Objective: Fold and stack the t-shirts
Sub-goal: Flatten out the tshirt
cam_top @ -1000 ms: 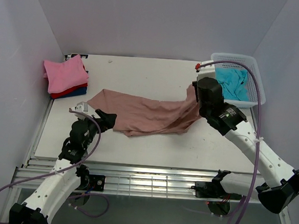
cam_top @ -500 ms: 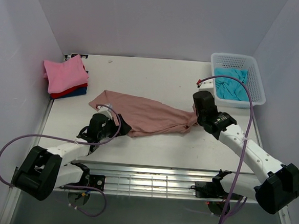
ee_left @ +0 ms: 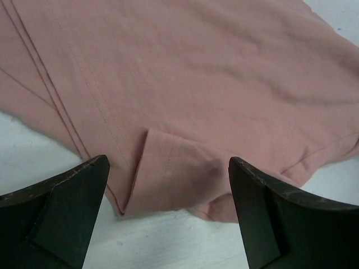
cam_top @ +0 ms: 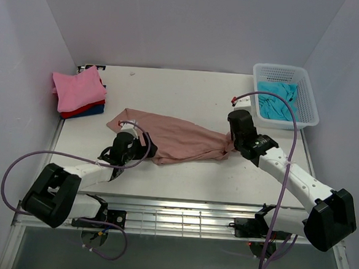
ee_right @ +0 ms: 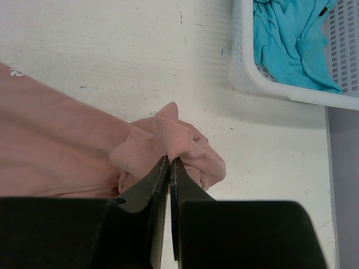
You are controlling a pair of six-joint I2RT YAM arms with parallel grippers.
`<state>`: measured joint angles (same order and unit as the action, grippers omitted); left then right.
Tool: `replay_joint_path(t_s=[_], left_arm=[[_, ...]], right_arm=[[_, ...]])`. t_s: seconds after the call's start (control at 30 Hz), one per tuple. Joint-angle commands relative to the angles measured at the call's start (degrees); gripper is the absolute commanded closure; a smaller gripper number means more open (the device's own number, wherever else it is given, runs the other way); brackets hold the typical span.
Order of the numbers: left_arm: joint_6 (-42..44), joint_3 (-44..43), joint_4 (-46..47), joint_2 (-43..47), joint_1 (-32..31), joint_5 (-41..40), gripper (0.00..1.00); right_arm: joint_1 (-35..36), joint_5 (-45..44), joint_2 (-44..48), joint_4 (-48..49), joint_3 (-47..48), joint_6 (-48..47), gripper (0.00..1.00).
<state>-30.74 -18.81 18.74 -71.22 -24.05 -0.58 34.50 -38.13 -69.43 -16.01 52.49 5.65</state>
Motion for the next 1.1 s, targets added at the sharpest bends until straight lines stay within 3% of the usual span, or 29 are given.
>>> replay_joint_path(t_s=[0.0, 0.2, 0.4, 0.63, 0.7, 0.8, 0.83, 0.87, 0.93, 1.07], left_arm=[[1.9, -3.2, 2.6, -3.3, -1.7, -2.3, 0.02], [3.3, -5.2, 3.1, -7.4, -4.7, -6.6, 0.08], [3.4, -5.4, 0.8, -6.7, -5.9, -10.8, 0.35], [4.2, -7.0, -3.1, -5.1, -7.6, -16.3, 0.42], [4.3, -6.9, -3.1, -4.7, -7.9, -17.1, 0.60], [4.4, -6.9, -3.2, -4.5, -8.3, -17.6, 0.77], [4.3, -6.9, -3.2, -4.3, -8.5, -17.8, 0.88], [4.3, -6.9, -3.1, -4.0, -8.6, -18.1, 0.94], [4.5, -7.2, -3.2, -4.0, -9.2, -18.8, 1.00], [4.8, -8.0, -4.1, -3.9, -10.0, -20.5, 1.00]], right_arm=[[-0.2, 0.3, 0.3, 3.4, -0.7, 0.7, 0.92], [-0.4, 0.2, 0.6, 3.4, -1.2, 0.3, 0.92], [-0.5, 0.7, 0.4, 3.9, -1.7, 0.3, 0.92], [-0.5, 2.2, -1.1, 4.3, -2.3, 0.9, 0.92], [-0.5, 2.5, -1.2, 4.8, -2.7, 1.0, 0.92], [-0.5, 3.5, -1.8, 4.9, -2.9, 1.2, 0.92], [-0.4, 3.8, -1.9, 5.1, -3.0, 1.3, 0.92], [-0.4, 3.8, -2.1, 5.1, -3.0, 1.4, 0.92], [-0.4, 3.9, -2.4, 5.1, -3.1, 1.5, 0.92], [-0.5, 4.4, -2.6, 5.1, -3.1, 1.4, 0.92]])
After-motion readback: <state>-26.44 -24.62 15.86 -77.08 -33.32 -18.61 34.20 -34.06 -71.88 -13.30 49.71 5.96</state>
